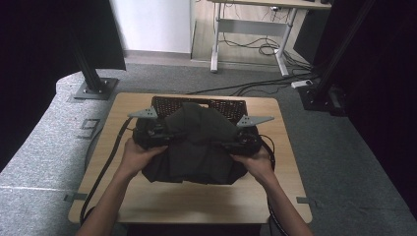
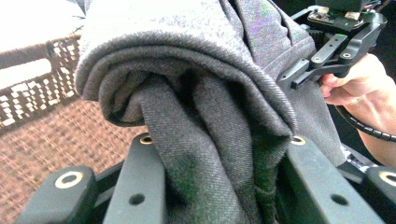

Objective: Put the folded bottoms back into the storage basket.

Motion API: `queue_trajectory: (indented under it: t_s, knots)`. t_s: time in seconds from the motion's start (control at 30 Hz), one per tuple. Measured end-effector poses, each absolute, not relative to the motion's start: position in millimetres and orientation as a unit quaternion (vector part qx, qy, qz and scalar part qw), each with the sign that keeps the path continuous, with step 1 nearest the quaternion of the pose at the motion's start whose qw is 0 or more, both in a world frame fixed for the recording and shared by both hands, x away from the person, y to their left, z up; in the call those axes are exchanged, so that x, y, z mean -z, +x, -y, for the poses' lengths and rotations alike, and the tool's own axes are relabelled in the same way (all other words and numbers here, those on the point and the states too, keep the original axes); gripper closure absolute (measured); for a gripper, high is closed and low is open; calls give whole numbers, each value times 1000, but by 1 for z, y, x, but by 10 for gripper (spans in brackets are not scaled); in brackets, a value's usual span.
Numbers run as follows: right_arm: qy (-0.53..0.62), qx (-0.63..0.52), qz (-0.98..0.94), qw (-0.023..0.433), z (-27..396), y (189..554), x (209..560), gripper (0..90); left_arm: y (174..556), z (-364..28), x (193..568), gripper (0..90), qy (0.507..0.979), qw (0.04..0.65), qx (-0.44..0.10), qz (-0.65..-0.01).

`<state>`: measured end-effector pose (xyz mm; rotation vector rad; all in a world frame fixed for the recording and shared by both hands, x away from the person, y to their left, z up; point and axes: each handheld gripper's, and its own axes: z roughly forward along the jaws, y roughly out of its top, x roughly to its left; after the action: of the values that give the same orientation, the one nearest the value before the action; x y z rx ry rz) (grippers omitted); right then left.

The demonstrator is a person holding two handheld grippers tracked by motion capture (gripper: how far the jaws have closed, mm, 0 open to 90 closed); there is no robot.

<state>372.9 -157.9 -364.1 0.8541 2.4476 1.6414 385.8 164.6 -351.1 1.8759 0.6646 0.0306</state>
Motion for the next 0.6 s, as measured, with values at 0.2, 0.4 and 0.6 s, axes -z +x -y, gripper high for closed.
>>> queue_trajectory:
  t_s: [0.2, 0.4, 0.6]
  knots:
    - [278, -540, -792, 52, 158, 390, 351, 626, 407, -164, 338, 666, 790, 548, -14, -275]
    - [280, -543, -789, 71, 157, 406, 343, 626, 426, -163, 330, 666, 787, 554, -23, -271]
    - [285, -537, -789, 92, 156, 424, 336, 626, 448, -163, 328, 665, 784, 557, -30, -271]
